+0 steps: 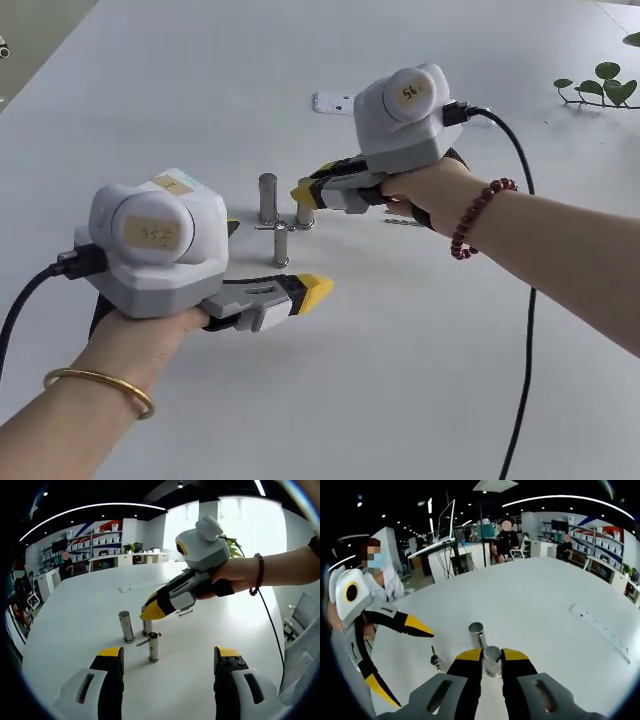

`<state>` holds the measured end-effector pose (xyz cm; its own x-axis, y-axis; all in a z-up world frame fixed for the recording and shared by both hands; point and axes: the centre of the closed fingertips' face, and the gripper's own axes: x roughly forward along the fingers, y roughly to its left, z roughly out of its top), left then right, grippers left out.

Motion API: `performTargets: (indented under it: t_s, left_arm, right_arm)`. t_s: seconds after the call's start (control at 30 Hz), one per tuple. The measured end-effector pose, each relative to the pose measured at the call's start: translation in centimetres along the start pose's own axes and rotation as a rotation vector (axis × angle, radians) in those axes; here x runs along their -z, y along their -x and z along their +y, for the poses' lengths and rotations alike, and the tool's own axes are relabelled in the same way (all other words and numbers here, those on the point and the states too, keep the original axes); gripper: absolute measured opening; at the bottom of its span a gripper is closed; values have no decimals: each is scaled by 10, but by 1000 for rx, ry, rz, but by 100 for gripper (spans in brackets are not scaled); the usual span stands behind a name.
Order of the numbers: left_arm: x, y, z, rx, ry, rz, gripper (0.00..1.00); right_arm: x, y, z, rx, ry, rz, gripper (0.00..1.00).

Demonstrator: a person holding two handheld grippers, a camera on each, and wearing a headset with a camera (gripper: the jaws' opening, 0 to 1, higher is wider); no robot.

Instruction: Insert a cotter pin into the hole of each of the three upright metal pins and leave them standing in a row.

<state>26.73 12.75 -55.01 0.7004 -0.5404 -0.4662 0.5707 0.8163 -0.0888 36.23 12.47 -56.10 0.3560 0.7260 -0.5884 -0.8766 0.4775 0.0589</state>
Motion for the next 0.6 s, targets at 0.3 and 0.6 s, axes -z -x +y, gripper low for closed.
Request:
performTargets:
  t_s: [0.3,0.6]
  left_arm:
    - [-1,1,-1,6,-5,1,75]
    - [-3,2,-2,14,-3,-7,82]
  right_arm:
    - [0,-1,-1,3,10,2,8]
    - [1,5,3,1,12,13,8]
